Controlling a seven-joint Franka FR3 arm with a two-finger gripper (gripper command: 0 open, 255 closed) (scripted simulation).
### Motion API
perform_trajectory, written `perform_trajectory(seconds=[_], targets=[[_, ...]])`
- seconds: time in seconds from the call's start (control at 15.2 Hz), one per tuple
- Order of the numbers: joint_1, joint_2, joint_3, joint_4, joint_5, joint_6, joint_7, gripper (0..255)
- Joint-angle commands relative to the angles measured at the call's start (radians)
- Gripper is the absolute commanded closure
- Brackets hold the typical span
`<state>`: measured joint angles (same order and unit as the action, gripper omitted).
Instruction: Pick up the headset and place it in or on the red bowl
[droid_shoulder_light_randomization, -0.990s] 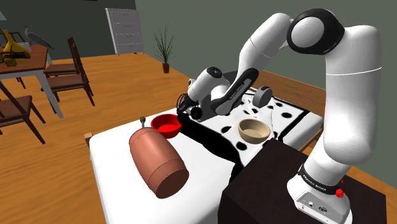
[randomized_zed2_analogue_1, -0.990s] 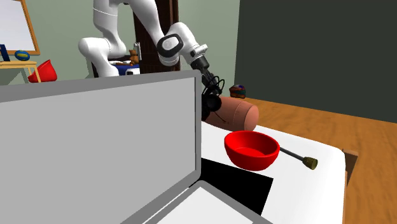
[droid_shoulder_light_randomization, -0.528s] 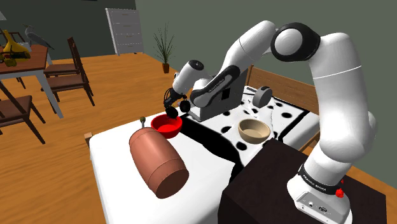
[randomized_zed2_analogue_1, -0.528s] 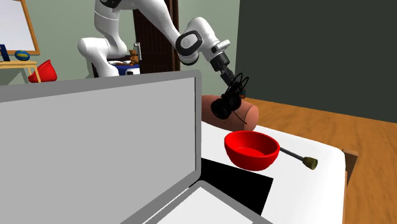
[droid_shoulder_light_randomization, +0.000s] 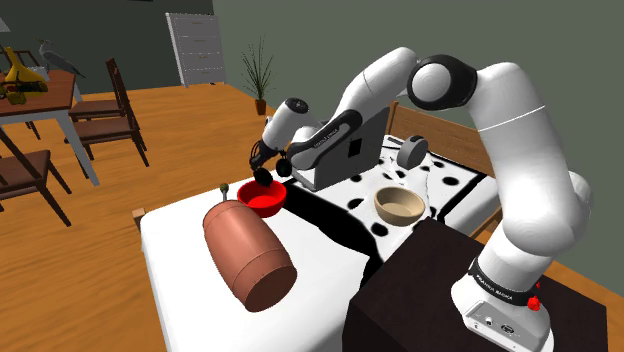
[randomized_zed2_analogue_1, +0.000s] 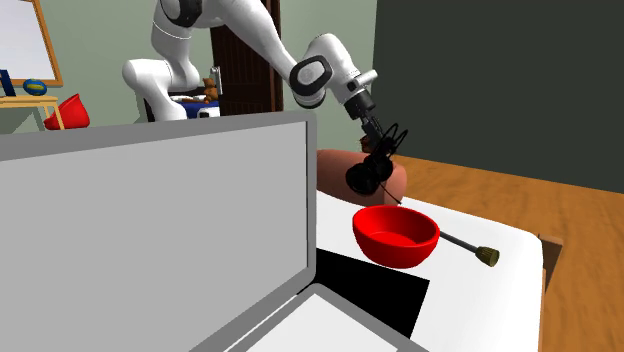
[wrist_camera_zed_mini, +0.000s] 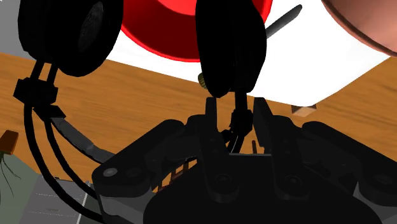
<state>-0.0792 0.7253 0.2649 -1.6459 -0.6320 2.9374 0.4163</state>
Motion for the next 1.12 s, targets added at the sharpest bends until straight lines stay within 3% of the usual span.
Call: perform_trajectory(seconds=[0.0,0.73,1.06], targets=[[0.011,0.017,-0.016,0.004,-0.009,0.017,0.011,255],[0.074,0.124,-0.105,0.046,-0.047,0.102,0.070,255],[0.078,0.132,-0.110,0.050,-0.049,0.108,0.073,255]])
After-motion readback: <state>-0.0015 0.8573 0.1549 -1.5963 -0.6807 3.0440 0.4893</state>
